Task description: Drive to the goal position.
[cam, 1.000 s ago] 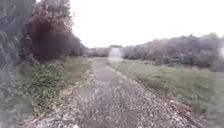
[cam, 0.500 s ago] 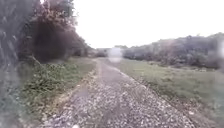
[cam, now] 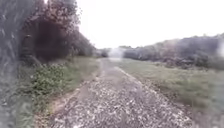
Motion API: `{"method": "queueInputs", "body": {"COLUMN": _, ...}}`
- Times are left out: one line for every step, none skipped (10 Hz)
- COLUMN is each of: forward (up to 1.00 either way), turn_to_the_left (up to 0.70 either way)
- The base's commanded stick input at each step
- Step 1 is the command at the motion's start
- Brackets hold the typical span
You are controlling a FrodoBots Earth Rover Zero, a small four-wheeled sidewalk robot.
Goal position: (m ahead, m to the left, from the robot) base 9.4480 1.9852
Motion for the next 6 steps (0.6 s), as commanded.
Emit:
{"method": "queueInputs", "body": {"forward": 0.70, "turn_to_the_left": -0.12}}
{"method": "queueInputs", "body": {"forward": 0.70, "turn_to_the_left": -0.14}}
{"method": "queueInputs", "body": {"forward": 0.70, "turn_to_the_left": -0.14}}
{"method": "queueInputs", "body": {"forward": 0.70, "turn_to_the_left": -0.14}}
{"method": "queueInputs", "body": {"forward": 0.70, "turn_to_the_left": -0.13}}
{"method": "queueInputs", "body": {"forward": 0.70, "turn_to_the_left": -0.09}}
